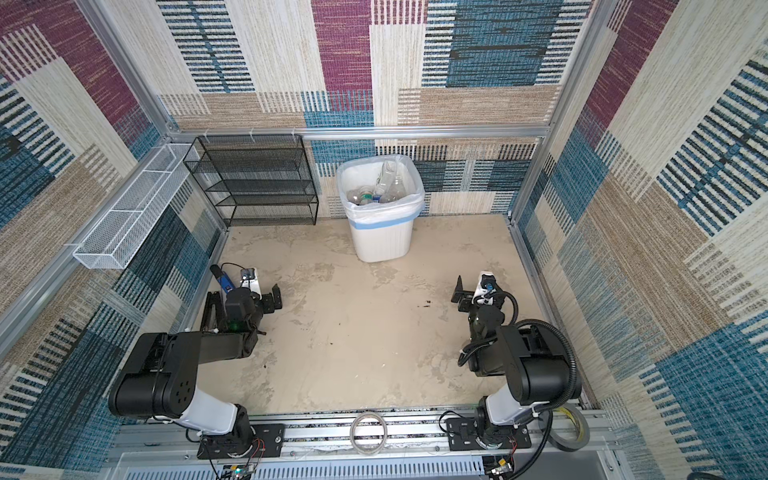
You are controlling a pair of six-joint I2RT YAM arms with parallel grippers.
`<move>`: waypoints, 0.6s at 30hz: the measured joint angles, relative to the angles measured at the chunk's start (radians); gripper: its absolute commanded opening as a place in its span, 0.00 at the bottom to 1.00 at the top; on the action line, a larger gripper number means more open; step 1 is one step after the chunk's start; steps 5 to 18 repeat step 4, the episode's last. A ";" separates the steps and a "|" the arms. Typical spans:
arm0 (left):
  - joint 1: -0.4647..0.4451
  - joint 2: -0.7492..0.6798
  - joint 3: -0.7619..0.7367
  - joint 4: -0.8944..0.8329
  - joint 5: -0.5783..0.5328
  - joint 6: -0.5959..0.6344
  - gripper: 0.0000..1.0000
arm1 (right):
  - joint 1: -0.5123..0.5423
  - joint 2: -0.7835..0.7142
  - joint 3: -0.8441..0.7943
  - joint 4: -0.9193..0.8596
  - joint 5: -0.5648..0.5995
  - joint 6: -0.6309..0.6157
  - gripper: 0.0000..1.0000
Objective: Throw the plastic bottles in the bin
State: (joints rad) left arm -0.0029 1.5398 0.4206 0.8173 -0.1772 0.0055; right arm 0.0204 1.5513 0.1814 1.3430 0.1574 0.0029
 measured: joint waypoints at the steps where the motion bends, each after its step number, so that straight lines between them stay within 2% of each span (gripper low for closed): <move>1: 0.000 0.000 0.000 0.001 0.000 0.000 0.99 | 0.000 0.000 0.001 0.000 0.000 0.000 0.99; 18: 0.000 0.000 0.000 0.002 0.000 0.000 0.99 | 0.000 0.000 0.002 0.000 -0.005 0.000 0.99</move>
